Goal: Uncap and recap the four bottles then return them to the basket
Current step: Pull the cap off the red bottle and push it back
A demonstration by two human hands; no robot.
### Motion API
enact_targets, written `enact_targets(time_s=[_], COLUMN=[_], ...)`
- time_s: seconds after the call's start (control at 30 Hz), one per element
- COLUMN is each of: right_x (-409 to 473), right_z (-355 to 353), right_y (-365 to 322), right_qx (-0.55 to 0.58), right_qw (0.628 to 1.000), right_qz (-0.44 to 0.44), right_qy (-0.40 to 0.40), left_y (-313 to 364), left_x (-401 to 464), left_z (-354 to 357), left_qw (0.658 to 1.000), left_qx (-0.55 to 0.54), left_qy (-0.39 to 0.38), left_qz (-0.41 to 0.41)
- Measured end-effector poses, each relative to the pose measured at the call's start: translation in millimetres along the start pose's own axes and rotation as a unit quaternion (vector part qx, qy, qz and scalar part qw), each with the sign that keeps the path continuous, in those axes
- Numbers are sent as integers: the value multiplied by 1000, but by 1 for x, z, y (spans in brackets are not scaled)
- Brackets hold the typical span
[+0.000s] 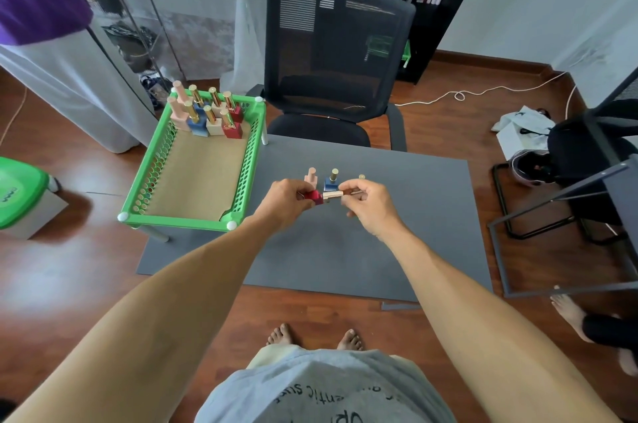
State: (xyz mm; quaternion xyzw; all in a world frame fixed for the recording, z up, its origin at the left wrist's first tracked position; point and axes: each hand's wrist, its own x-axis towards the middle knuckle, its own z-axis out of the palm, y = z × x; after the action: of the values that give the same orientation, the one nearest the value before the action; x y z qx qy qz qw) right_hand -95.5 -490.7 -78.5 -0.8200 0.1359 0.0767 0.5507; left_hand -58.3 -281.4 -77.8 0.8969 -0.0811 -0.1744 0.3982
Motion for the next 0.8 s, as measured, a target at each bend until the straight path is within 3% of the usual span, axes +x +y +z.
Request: enact_targets(time_s=[0.8], right_x=[10], right_z=[-11], right_y=[0], right_qx=[-12], right_qw=[1000], right_qz=[-13], right_qy=[7], left_y=[3], left_x=[7], left_z=[3], left_qw=[999], left_qx=[31], left_qy=[-32], left_qz=[21])
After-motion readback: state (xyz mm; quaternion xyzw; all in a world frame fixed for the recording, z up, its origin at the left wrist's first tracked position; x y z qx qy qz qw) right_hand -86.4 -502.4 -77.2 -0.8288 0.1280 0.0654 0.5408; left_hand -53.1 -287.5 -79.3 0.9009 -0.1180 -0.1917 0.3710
